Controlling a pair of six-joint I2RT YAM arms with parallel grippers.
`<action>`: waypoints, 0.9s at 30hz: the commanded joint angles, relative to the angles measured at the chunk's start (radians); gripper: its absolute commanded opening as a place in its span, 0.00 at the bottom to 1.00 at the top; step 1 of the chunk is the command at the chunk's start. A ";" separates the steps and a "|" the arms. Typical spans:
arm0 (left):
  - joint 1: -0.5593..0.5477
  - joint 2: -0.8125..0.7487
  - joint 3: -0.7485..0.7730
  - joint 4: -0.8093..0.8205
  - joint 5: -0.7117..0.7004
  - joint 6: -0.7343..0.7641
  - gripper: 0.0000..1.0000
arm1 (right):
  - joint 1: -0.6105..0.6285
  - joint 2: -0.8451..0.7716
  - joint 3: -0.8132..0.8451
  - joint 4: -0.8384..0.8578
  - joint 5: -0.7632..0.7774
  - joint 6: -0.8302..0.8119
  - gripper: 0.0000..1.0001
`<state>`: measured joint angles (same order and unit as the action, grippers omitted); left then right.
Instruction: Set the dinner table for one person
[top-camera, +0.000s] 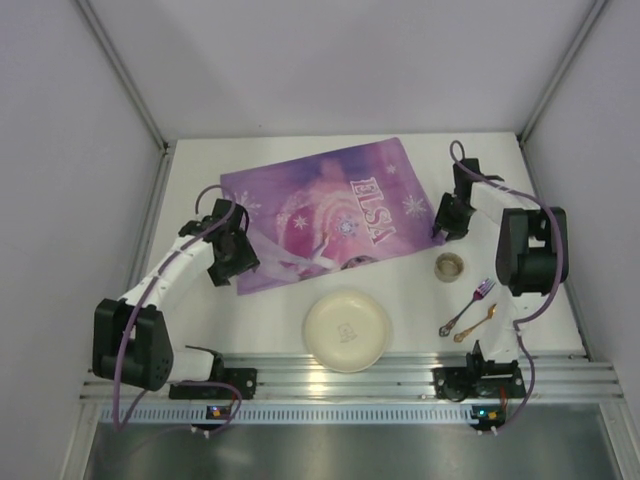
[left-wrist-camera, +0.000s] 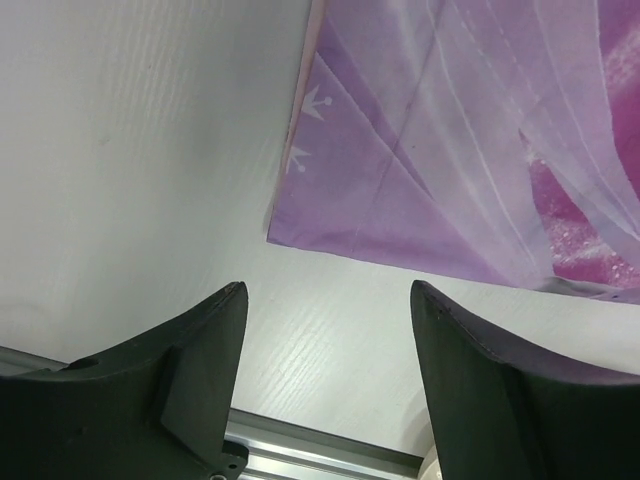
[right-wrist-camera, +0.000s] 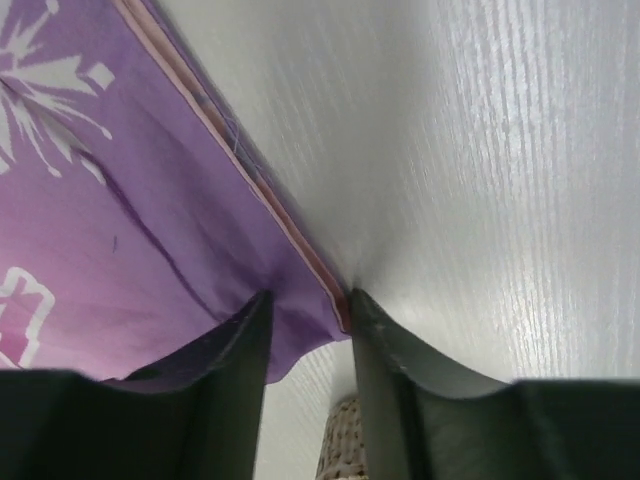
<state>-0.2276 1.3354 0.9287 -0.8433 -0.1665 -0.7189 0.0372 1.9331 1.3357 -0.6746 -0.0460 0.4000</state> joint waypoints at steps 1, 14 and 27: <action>0.007 0.011 0.061 -0.025 -0.030 0.015 0.71 | 0.029 -0.009 -0.076 0.018 -0.026 0.002 0.34; 0.071 0.195 0.173 0.015 -0.018 0.110 0.68 | -0.008 -0.218 -0.292 -0.017 0.106 -0.043 0.00; 0.074 0.284 0.242 0.052 0.028 0.108 0.66 | -0.013 -0.453 -0.575 -0.042 -0.017 0.091 0.00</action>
<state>-0.1577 1.6062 1.1252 -0.8154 -0.1513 -0.6228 0.0296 1.4975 0.8036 -0.6582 -0.0223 0.4522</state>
